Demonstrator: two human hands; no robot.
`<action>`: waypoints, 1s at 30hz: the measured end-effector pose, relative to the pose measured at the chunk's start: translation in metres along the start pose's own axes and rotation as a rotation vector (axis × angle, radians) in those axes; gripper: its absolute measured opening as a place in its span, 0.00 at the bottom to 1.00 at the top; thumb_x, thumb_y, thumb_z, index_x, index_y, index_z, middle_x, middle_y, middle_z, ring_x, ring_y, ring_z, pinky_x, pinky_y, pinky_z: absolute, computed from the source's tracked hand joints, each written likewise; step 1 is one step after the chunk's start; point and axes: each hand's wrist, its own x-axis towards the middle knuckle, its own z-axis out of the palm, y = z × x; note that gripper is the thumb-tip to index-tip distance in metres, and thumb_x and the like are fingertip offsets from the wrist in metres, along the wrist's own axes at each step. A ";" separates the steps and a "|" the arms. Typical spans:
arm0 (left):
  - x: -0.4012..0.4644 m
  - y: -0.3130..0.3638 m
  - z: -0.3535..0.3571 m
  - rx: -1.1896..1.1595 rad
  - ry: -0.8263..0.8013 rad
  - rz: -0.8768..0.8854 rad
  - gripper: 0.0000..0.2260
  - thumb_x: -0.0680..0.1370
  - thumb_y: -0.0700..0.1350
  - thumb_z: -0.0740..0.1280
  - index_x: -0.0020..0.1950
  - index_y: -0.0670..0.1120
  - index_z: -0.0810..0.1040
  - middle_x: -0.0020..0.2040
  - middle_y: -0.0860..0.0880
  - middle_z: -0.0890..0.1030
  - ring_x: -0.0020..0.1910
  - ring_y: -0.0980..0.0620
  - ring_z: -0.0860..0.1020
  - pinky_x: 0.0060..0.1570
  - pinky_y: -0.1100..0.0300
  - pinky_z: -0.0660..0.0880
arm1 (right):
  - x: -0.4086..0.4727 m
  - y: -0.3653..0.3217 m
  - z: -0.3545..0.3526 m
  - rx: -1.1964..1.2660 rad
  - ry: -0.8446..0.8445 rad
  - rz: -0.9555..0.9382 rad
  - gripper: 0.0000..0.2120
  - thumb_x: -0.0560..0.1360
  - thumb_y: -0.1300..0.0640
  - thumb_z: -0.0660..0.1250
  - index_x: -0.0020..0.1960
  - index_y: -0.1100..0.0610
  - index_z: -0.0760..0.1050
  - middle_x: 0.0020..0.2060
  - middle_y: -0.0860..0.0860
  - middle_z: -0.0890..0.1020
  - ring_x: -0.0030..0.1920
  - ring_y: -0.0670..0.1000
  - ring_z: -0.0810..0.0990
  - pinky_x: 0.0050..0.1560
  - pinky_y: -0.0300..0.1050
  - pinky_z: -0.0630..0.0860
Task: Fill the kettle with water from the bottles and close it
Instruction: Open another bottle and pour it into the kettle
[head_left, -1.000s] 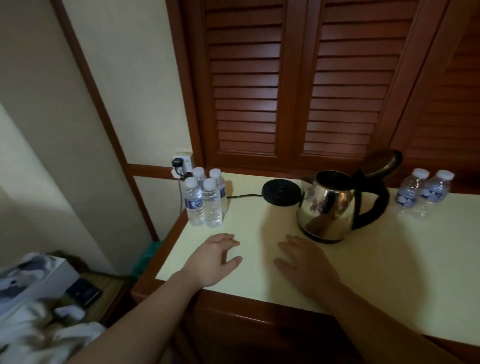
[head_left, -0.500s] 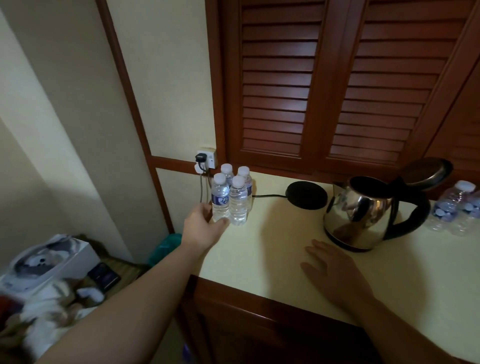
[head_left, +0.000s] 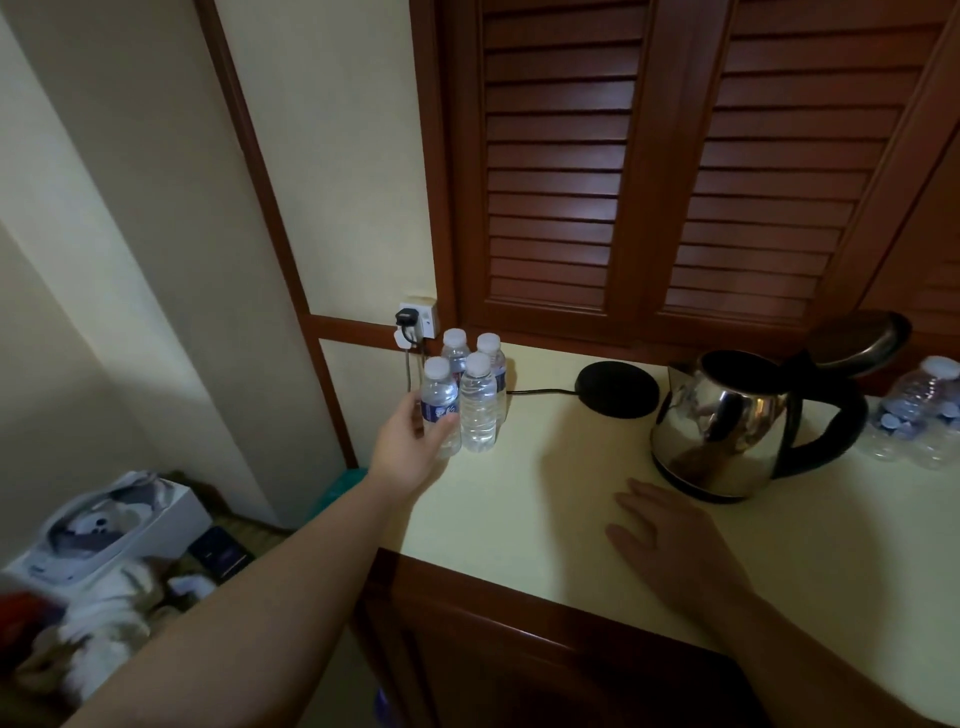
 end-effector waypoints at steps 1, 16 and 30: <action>-0.009 0.000 0.001 -0.006 0.002 0.006 0.20 0.80 0.54 0.71 0.71 0.51 0.74 0.61 0.57 0.83 0.59 0.57 0.81 0.61 0.54 0.79 | 0.000 -0.001 0.000 -0.001 -0.001 -0.002 0.26 0.78 0.40 0.69 0.73 0.46 0.74 0.76 0.43 0.70 0.76 0.46 0.66 0.78 0.44 0.57; -0.074 0.029 0.088 -0.052 -0.207 0.134 0.21 0.77 0.51 0.76 0.68 0.55 0.78 0.57 0.60 0.85 0.55 0.62 0.82 0.57 0.59 0.80 | 0.007 -0.030 -0.054 0.180 0.006 0.032 0.29 0.76 0.40 0.72 0.74 0.50 0.73 0.70 0.48 0.77 0.69 0.48 0.74 0.67 0.40 0.66; -0.072 0.039 0.126 -0.069 -0.351 0.162 0.16 0.75 0.53 0.76 0.62 0.60 0.80 0.53 0.57 0.86 0.53 0.57 0.84 0.56 0.50 0.81 | 0.035 -0.097 -0.110 0.030 0.141 -0.055 0.30 0.68 0.33 0.75 0.38 0.63 0.78 0.30 0.58 0.75 0.31 0.56 0.73 0.35 0.53 0.70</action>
